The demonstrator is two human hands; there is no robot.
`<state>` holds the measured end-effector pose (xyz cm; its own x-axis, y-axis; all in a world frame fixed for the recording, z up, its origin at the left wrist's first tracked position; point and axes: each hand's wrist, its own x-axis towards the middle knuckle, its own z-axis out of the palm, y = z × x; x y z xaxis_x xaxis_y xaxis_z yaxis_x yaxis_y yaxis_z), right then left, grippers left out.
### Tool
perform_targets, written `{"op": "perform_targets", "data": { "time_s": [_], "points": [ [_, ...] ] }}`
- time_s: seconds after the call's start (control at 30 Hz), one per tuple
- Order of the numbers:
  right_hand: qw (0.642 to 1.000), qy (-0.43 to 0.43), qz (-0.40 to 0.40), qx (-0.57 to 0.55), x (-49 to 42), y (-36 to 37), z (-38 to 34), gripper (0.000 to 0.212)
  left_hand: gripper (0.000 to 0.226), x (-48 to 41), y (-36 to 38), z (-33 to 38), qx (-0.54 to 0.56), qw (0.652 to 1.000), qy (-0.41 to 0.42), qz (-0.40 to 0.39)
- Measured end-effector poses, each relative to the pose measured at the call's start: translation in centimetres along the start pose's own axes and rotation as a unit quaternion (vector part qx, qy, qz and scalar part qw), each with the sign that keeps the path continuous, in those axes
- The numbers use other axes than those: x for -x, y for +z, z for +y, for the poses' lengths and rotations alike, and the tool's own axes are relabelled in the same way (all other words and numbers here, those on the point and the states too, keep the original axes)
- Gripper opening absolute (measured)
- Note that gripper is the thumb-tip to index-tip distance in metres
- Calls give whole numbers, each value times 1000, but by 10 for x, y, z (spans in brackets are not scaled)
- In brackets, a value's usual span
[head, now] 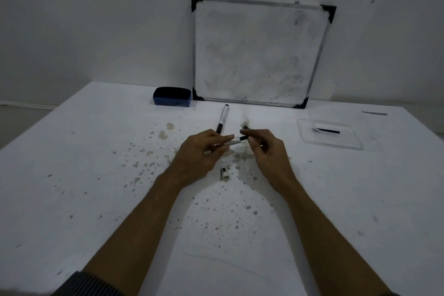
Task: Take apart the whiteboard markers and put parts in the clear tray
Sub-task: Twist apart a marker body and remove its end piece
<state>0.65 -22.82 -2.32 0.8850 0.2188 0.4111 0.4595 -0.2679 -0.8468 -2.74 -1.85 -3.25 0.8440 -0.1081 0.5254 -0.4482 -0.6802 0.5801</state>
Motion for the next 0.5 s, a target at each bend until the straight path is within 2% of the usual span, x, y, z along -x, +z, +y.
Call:
{"op": "perform_targets", "data": {
  "time_s": [0.13, 0.3, 0.4, 0.5],
  "points": [
    [994, 44, 26, -94, 0, 7, -7, 24, 35, 0, 4, 6, 36, 999, -7, 1],
    [993, 52, 24, -102, 1, 7, -8, 14, 33, 2, 4, 10, 87, 995, -43, 4],
    [996, 39, 11, -80, 1, 9, -7, 20, 33, 1, 3, 11, 94, 993, -65, 13],
    [997, 54, 5, -54, 5, 12, -11, 38, 34, -2, -1, 7, 109, 988, -106, 43]
  ]
}}
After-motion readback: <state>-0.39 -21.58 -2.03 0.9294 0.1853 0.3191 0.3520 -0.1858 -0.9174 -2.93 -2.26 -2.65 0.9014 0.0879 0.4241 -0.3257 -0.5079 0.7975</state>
